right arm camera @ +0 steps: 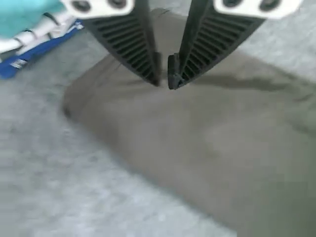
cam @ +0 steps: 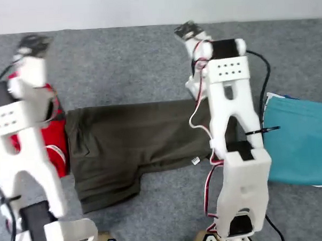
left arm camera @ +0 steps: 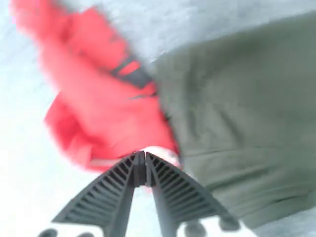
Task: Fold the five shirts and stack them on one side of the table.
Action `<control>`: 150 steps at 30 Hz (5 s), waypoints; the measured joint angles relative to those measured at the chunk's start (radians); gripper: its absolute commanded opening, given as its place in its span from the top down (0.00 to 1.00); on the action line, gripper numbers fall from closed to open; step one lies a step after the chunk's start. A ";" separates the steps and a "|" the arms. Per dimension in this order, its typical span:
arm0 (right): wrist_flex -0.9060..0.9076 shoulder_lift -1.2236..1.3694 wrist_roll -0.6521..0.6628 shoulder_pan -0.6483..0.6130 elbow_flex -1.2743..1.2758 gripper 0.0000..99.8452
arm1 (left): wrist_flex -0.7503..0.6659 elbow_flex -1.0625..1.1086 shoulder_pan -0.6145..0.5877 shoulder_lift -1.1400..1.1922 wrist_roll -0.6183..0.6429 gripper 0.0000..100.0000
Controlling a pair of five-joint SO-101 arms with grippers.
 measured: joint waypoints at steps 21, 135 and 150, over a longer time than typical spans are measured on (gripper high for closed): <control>0.000 -0.005 0.000 -0.756 0.203 0.96 | -0.017 0.015 -0.729 -0.009 -0.341 0.98; -0.002 0.592 0.147 -0.651 -0.710 0.99 | -0.021 0.060 -0.724 -0.009 -0.385 0.98; -0.233 0.749 0.189 -0.489 -0.709 0.99 | -0.021 0.060 -0.724 -0.009 -0.385 0.98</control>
